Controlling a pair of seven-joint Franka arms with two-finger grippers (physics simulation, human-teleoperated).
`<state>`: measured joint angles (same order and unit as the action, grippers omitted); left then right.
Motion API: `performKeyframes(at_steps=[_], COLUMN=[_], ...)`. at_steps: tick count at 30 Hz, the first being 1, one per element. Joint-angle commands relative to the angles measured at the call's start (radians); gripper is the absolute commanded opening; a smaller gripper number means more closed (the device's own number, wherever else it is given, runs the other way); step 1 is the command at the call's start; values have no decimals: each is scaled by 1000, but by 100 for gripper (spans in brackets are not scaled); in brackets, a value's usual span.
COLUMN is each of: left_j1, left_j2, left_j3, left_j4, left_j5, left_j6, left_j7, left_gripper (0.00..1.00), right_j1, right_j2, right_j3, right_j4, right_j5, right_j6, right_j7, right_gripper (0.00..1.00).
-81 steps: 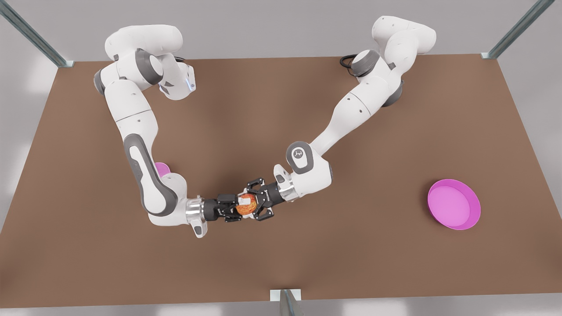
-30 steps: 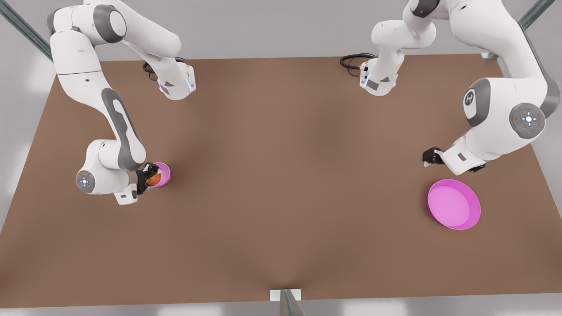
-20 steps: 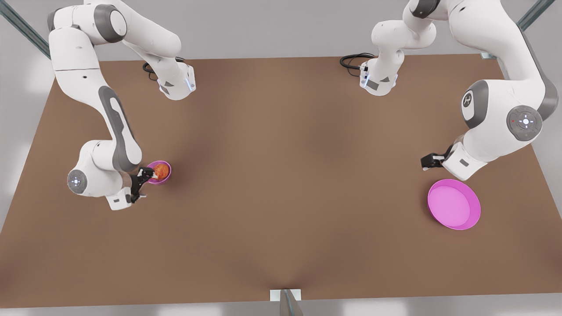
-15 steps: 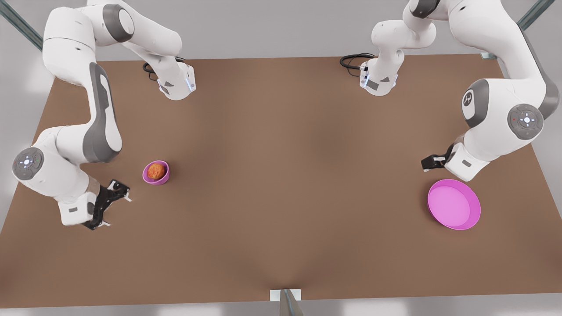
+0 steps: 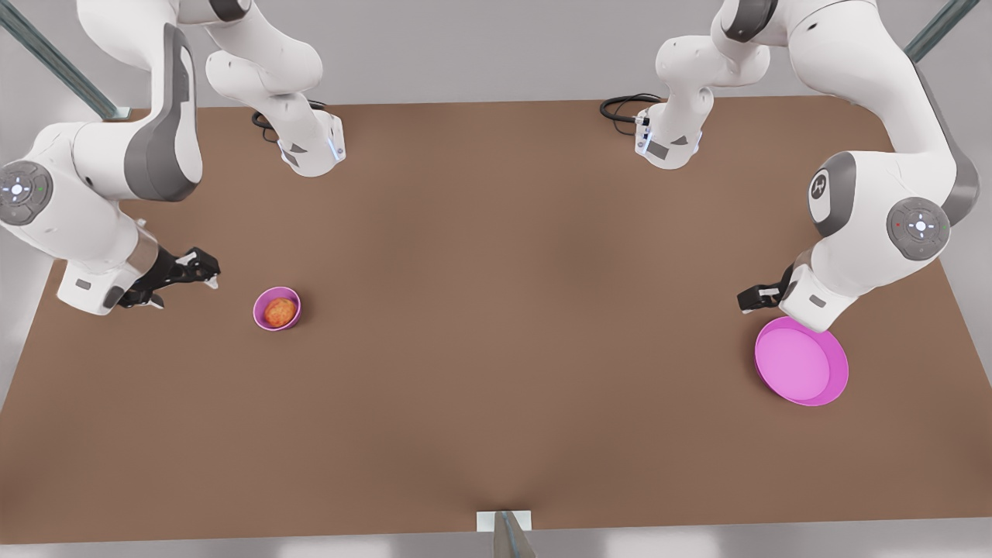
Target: Use the left arm to pick up the apple from the plate, transfer it to the gripper of the right arm, and then use the right arm to place it into the bowl
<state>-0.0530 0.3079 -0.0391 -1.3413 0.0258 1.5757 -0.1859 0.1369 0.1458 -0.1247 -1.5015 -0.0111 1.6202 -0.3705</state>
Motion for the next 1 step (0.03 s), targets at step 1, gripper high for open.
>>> performKeyframes(at_steps=[1], left_j1=[-1], left_j2=[-1], left_j3=[-1], left_j4=[1], left_j5=[0], left_j6=[-2], left_j7=[31], left_gripper=[100], right_j1=[4], right_j2=[12], right_j3=[-1], right_j4=[12], right_j5=[13], right_j6=[-11], right_j7=[478], right_gripper=[100])
